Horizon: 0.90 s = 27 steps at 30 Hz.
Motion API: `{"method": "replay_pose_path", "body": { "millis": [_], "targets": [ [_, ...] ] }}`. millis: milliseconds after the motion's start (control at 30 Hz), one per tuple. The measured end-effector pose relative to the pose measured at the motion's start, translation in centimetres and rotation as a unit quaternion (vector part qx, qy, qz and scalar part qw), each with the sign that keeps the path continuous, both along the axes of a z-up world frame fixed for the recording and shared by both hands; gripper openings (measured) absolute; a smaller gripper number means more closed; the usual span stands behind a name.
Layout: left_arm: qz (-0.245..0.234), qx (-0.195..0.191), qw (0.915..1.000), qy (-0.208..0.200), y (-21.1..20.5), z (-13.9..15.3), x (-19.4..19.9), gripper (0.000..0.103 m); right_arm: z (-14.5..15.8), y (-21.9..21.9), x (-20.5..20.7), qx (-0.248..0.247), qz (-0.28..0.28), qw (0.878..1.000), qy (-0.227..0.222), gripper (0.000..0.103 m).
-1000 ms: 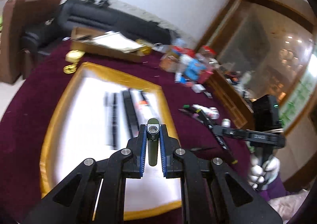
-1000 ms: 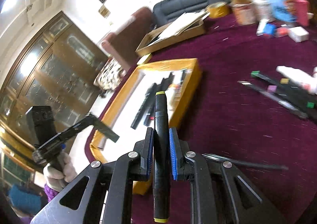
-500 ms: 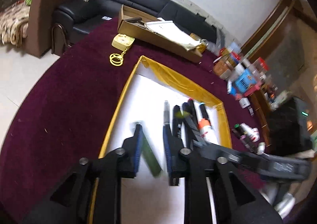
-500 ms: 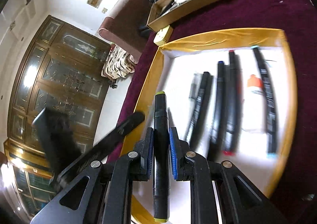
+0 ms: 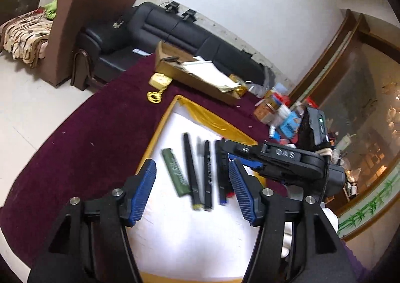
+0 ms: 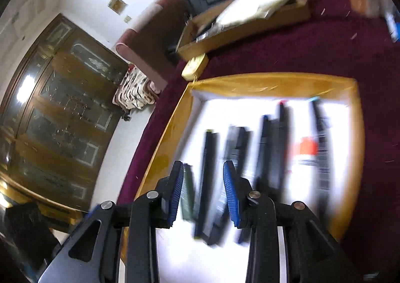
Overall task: Organize rigid objects
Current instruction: 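Carry both markers over the tray and open both grippers to release them, then move the right gripper back to the pile and grasp the clear pen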
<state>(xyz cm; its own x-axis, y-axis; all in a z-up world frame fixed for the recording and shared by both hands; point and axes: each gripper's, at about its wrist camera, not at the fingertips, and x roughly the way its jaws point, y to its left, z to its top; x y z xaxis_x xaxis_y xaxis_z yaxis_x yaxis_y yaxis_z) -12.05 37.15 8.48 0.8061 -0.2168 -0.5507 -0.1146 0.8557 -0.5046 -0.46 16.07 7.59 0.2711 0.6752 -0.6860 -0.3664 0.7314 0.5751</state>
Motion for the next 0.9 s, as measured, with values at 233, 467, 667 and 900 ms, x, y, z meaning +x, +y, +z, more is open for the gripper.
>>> {"method": "replay_pose_path", "body": {
  "millis": [233, 467, 667, 900],
  "targets": [
    [-0.042, -0.036, 0.9979, -0.035, -5.7, 0.9, -2.5, 0.070, 0.9, -15.9, -1.2, -0.081, -0.108, 0.989, -0.059, 0.030],
    [-0.106, -0.023, 0.9940, -0.018, -12.9, 0.6, -1.8, 0.070, -1.4, -27.3, -0.8, -0.150, -0.185, 0.970, -0.045, 0.030],
    [-0.135, 0.009, 0.9908, 0.004, -17.4, 0.6, -1.5, 0.070, -2.7, -26.7, 0.6, -0.185, -0.153, 0.968, -0.073, 0.033],
    [-0.157, 0.040, 0.9867, 0.018, -20.6, 0.3, -1.6, 0.070, -3.9, -22.0, -0.6, -0.209, -0.049, 0.974, -0.068, 0.019]
  ]
}}
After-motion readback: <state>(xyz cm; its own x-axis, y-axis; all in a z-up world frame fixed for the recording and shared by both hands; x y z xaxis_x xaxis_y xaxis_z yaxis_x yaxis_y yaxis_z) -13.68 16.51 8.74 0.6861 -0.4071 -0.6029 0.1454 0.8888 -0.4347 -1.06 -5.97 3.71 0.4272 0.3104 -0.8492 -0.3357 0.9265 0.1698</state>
